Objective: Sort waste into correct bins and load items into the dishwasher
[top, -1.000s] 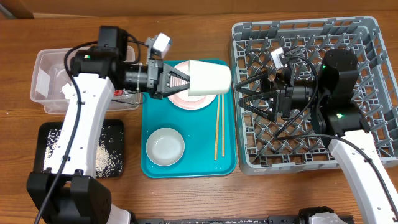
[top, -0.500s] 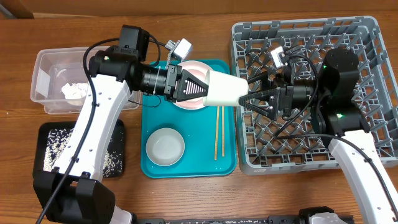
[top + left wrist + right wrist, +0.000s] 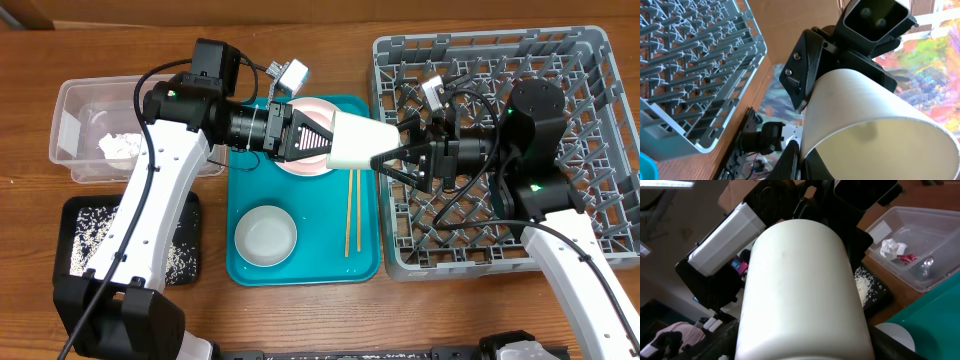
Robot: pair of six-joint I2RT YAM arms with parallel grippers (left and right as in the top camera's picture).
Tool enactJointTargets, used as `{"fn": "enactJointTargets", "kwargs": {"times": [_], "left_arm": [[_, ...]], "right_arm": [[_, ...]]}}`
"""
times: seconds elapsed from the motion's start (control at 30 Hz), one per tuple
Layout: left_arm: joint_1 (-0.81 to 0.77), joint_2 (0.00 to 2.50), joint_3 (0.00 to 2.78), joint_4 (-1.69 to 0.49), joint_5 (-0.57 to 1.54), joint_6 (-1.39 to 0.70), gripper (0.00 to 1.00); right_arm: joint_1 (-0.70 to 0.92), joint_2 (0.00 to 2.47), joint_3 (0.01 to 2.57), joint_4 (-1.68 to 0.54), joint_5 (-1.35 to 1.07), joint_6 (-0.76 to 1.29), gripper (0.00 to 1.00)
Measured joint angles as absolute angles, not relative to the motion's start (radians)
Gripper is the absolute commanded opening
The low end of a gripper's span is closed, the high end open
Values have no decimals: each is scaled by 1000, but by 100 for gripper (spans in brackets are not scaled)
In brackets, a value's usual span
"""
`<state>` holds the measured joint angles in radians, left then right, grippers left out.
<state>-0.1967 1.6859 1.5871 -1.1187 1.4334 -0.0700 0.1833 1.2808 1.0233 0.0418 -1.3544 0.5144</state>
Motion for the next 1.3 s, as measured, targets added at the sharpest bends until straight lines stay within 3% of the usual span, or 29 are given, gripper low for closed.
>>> {"fn": "enactJointTargets", "kwargs": {"times": [0.23,0.33,0.47,0.63,0.83,1.07,1.3], "left_arm": [[-197,1686,1592,-1118,1442,-67,5],[-197,1686,1593,-1118,1437,-67,14],[-197,1686,1593,-1122,1379,-67,24],[-185,1686,1593,-1121,1291,-67,27],[-114,1686,1593,-1119,1283,-67,4],[-105,1686,1593,-1153,1250,-67,4],[-105,1686,1593,-1248,1077,-67,4]], "right_arm": [[185,1281,1023,84,-1340,523,58],[186,1281,1023,92,-1333,523,47],[186,1281,1023,98,-1311,519,46],[186,1281,1023,99,-1283,519,46],[191,1281,1024,57,-1247,514,48],[191,1281,1025,-69,-1239,469,51],[191,1281,1027,-261,-1211,364,54]]}}
